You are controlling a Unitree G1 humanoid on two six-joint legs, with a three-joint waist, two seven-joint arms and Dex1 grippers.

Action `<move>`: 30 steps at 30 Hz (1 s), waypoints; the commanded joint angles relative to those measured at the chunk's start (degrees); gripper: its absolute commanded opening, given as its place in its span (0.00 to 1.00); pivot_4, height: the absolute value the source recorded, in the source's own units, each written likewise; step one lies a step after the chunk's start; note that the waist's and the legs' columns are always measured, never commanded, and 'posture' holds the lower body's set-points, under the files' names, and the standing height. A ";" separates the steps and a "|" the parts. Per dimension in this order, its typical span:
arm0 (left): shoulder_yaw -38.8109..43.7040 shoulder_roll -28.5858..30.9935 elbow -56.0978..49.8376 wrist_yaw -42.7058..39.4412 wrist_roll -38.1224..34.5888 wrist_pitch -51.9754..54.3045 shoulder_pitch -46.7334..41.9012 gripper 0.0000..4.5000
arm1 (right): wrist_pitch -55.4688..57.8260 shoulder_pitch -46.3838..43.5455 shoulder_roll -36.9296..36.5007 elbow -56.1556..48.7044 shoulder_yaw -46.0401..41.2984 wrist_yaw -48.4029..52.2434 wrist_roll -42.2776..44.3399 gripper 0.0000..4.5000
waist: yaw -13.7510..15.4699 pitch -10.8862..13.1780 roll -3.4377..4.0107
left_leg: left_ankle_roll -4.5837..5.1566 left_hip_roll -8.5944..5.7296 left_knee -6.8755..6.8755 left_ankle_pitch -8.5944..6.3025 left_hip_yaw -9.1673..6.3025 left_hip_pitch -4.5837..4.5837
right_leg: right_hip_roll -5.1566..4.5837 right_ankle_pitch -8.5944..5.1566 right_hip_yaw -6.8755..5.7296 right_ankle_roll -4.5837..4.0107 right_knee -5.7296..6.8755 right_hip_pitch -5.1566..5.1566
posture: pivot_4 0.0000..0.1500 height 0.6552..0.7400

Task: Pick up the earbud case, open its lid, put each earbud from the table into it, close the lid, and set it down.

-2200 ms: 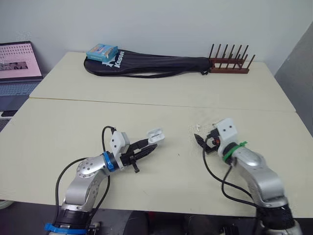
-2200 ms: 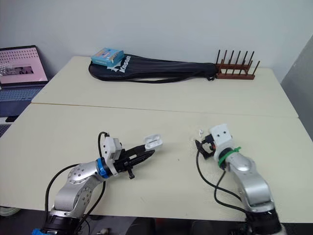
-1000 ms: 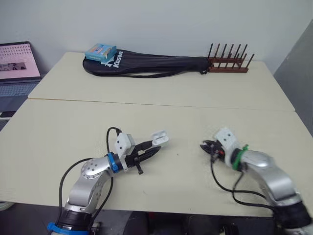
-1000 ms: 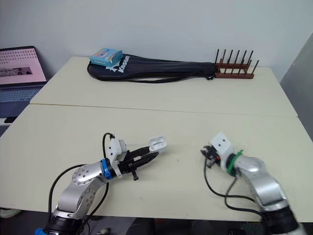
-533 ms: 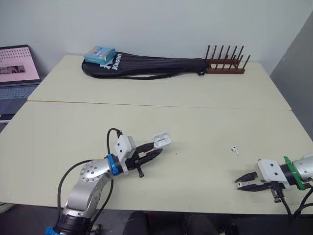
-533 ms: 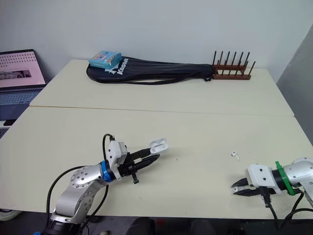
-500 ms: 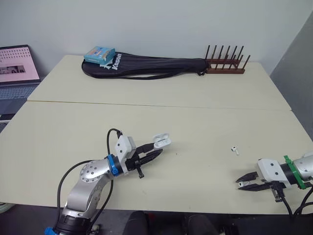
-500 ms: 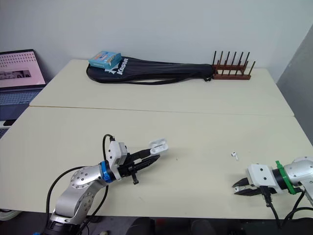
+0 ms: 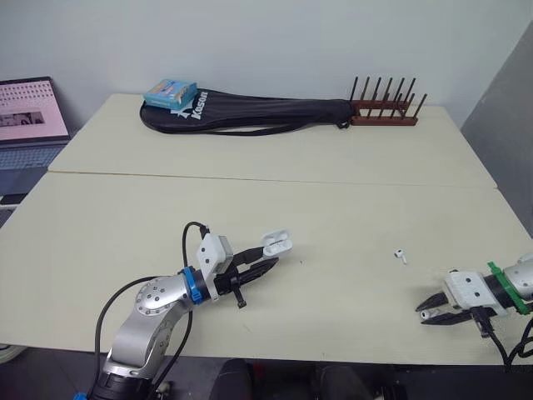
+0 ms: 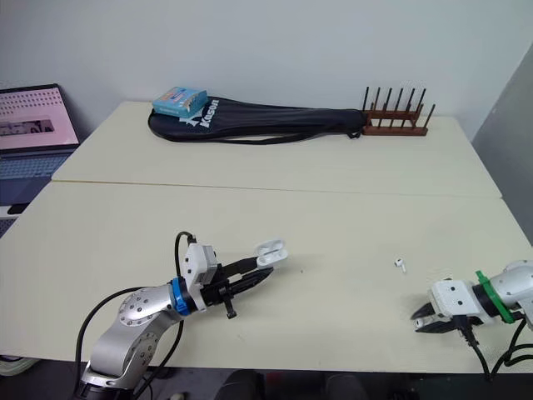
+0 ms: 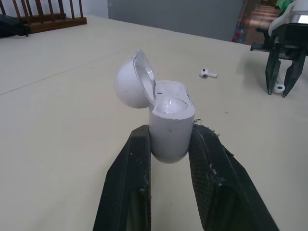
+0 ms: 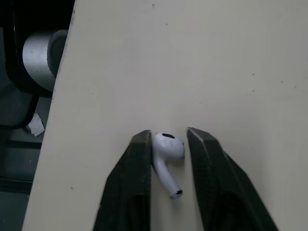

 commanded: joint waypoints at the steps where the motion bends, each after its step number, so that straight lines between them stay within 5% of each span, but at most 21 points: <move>1: 0.37 0.36 -2.49 0.10 -1.05 -0.22 -0.25 0.16 | -4.90 -1.55 0.60 3.99 1.49 1.90 -2.28 0.54 | 0.00 0.00 -0.01 | 0.00 0.00 0.00 0.00 0.01 0.01 | 0.00 0.00 0.01 0.00 0.00 0.01 | 1.00 0.44; 3: 0.44 0.45 -2.54 0.13 -1.11 -0.17 -0.13 0.16 | -6.23 -1.95 0.75 4.72 1.27 1.87 -1.56 0.69 | 0.03 0.00 -0.01 | 0.00 0.00 0.01 0.00 0.00 0.03 | 0.00 0.00 0.00 0.00 0.00 0.05 | 1.00 0.44; 9: 0.38 0.46 -2.74 0.49 -0.99 -0.12 0.76 0.16 | -2.01 1.83 -3.10 -3.79 -4.93 0.32 4.33 0.70 | 0.11 0.05 0.12 | 0.00 -0.01 0.00 0.00 -0.01 0.01 | -0.02 0.00 0.00 -0.01 0.00 0.04 | 1.00 0.44; 13: 0.15 0.21 -2.71 0.78 -0.93 -0.07 1.17 0.16 | 6.95 12.20 -7.58 -17.24 -13.45 -2.78 7.55 0.70 | 0.19 0.11 0.29 | 0.00 -0.01 -0.04 0.00 -0.02 -0.01 | -0.03 0.00 -0.01 0.00 0.01 0.02 | 1.00 0.44; 17: -0.47 -0.09 -2.40 0.93 -0.90 0.10 0.99 0.16 | 15.14 20.20 -9.34 -27.74 -19.08 -9.29 -0.45 0.70 | 0.15 0.11 0.27 | -0.01 0.01 -0.04 0.00 -0.04 0.00 | -0.01 -0.05 -0.02 0.08 -0.01 0.03 | 1.00 0.44; 30: -1.94 -0.21 -3.56 1.76 -0.95 0.96 1.27 0.16 | 25.15 9.17 -12.00 -33.41 -5.52 -12.29 -13.88 0.70 | 0.15 0.12 0.25 | -0.01 -0.01 -0.05 0.00 0.03 -0.05 | -0.02 -0.05 0.03 0.07 -0.05 -0.06 | 1.00 0.44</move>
